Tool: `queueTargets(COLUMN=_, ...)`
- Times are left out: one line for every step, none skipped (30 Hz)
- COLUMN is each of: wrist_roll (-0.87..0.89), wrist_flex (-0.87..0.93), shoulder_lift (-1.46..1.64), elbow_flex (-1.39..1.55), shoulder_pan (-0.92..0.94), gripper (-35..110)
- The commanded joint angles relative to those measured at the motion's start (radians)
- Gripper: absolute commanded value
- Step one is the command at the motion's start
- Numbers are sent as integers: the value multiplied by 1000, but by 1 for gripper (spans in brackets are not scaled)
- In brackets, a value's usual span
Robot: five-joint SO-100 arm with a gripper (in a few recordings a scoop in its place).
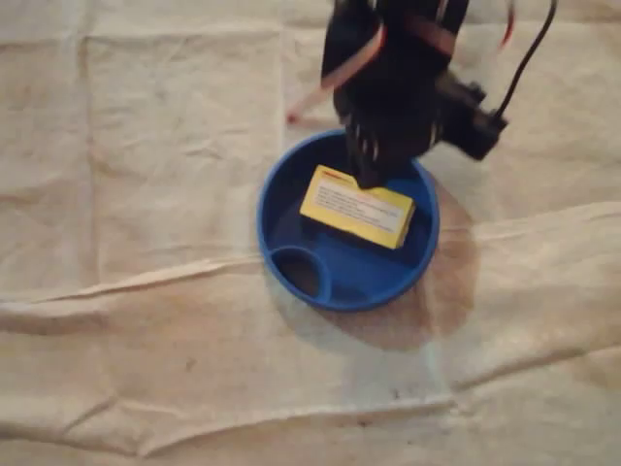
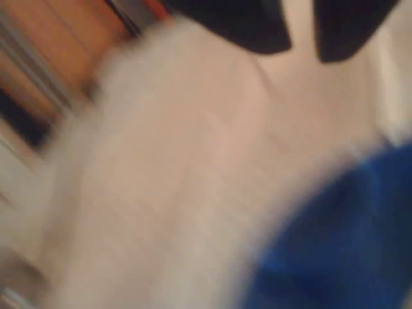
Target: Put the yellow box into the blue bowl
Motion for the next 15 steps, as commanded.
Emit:
queueTargets(wrist_roll=67, wrist_flex=64, shoulder_lift=201, elbow_flex=-55, shoulder_pan=-11, gripper=0)
queueTargets(wrist_roll=84, wrist_flex=91, shoulder_lift=229, elbow_flex=-55, shoulder_pan=-25, gripper=0)
queueTargets(wrist_roll=100, wrist_flex=121, shoulder_lift=255, elbow_flex=-54, shoulder_pan=-43, gripper=0)
queueTargets(wrist_roll=114, wrist_flex=153, shoulder_lift=281, elbow_flex=-54, shoulder_pan=-63, gripper=0)
queueTargets(wrist_roll=126, wrist_flex=184, shoulder_lift=305, elbow_flex=-54, shoulder_pan=-81, gripper=0)
queueTargets(wrist_roll=137, wrist_flex=213, shoulder_lift=330, elbow_flex=-54, shoulder_pan=-100, gripper=0)
queueTargets(wrist_roll=146, wrist_flex=238, shoulder_lift=354, elbow_flex=-54, shoulder_pan=-120, gripper=0)
queueTargets(wrist_roll=156, wrist_flex=261, shoulder_lift=379, elbow_flex=-54, shoulder_pan=-141, gripper=0)
queueTargets(wrist_roll=166, wrist_flex=279, shoulder_lift=400, elbow_flex=-54, shoulder_pan=-163, gripper=0)
queueTargets(wrist_roll=176, wrist_flex=291, shoulder_lift=426, elbow_flex=-54, shoulder_pan=-184, gripper=0)
queueTargets(wrist_roll=186, wrist_flex=296, shoulder_lift=449, elbow_flex=-52, shoulder_pan=-201, gripper=0)
queueTargets(wrist_roll=195, wrist_flex=295, shoulder_lift=476, elbow_flex=-52, shoulder_pan=-218, gripper=0)
queueTargets(wrist_roll=204, wrist_flex=293, shoulder_lift=500, elbow_flex=-52, shoulder_pan=-233, gripper=0)
queueTargets(wrist_roll=210, wrist_flex=293, shoulder_lift=528, elbow_flex=-51, shoulder_pan=-245, gripper=0)
queueTargets(wrist_roll=215, wrist_flex=293, shoulder_lift=555, elbow_flex=-51, shoulder_pan=-259, gripper=0)
